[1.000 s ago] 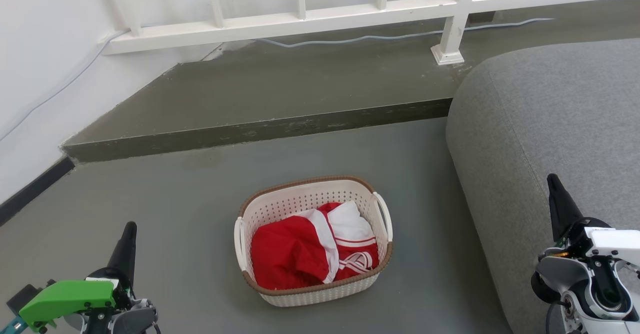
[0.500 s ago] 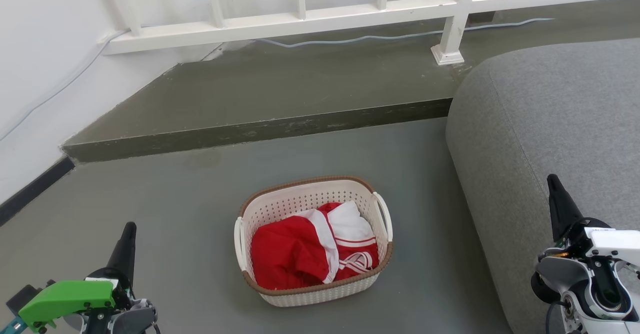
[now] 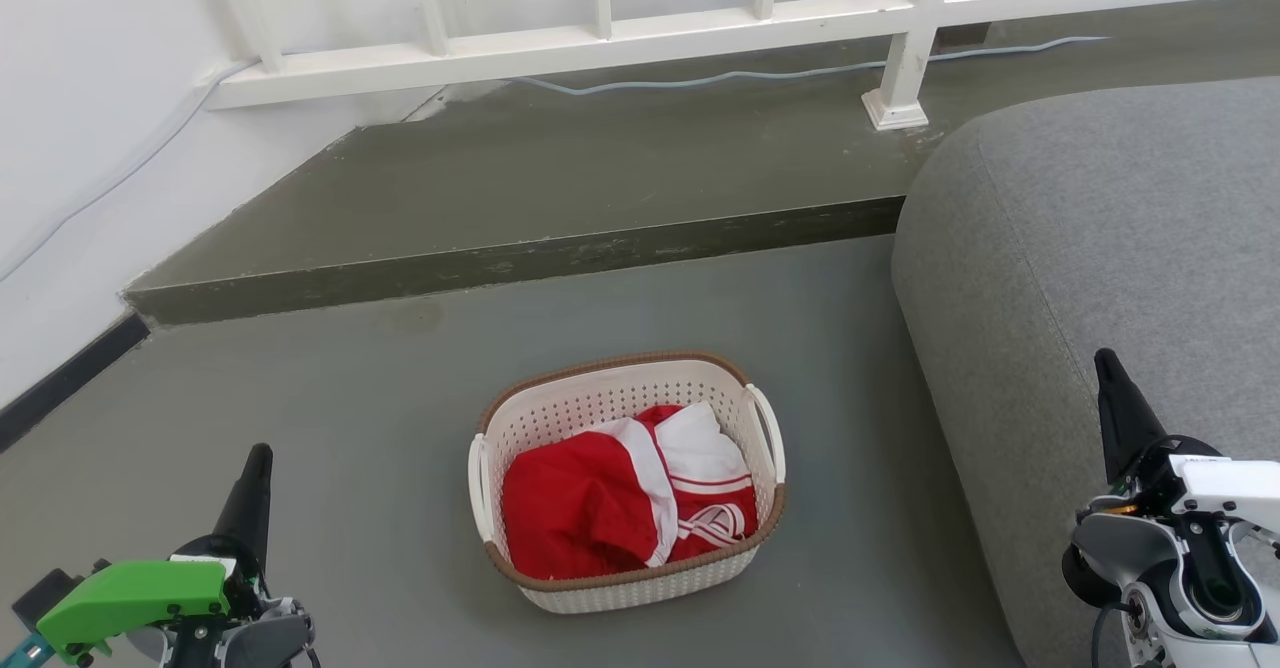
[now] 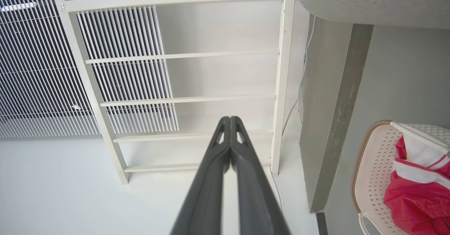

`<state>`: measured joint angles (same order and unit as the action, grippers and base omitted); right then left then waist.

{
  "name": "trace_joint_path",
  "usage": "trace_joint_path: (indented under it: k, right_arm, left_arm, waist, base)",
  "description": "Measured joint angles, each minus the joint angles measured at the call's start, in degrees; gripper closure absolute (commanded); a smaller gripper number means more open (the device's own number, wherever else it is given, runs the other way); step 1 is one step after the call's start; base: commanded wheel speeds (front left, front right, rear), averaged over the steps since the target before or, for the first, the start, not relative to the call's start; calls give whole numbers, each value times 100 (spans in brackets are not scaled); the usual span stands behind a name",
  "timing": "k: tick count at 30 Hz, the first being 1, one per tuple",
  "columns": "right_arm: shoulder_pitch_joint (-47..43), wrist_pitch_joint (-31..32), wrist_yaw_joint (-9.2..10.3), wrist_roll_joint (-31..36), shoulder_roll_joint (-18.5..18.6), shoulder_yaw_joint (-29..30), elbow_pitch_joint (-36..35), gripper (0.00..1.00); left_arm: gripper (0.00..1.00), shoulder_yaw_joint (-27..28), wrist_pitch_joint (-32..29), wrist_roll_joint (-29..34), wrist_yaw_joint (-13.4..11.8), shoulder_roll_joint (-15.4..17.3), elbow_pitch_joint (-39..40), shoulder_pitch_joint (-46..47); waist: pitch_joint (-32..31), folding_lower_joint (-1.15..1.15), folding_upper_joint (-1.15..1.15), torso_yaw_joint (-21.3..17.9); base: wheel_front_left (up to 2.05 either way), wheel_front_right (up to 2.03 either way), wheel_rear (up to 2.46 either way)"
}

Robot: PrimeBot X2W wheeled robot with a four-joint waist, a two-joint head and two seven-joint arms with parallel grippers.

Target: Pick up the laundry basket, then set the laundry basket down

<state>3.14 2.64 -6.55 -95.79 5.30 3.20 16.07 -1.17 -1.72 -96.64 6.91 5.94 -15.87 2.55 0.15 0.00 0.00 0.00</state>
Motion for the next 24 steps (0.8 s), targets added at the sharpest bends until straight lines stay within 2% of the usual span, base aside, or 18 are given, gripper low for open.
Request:
trace_joint_path:
  k: [24]
  right_arm:
    - [2, 1, 0, 0, -4, 14, -1, 100]
  left_arm:
    - [100, 22, -32, 1, 10, -3, -2, 7]
  waist:
    - [0, 0, 0, 0]
  base:
    - [0, 0, 0]
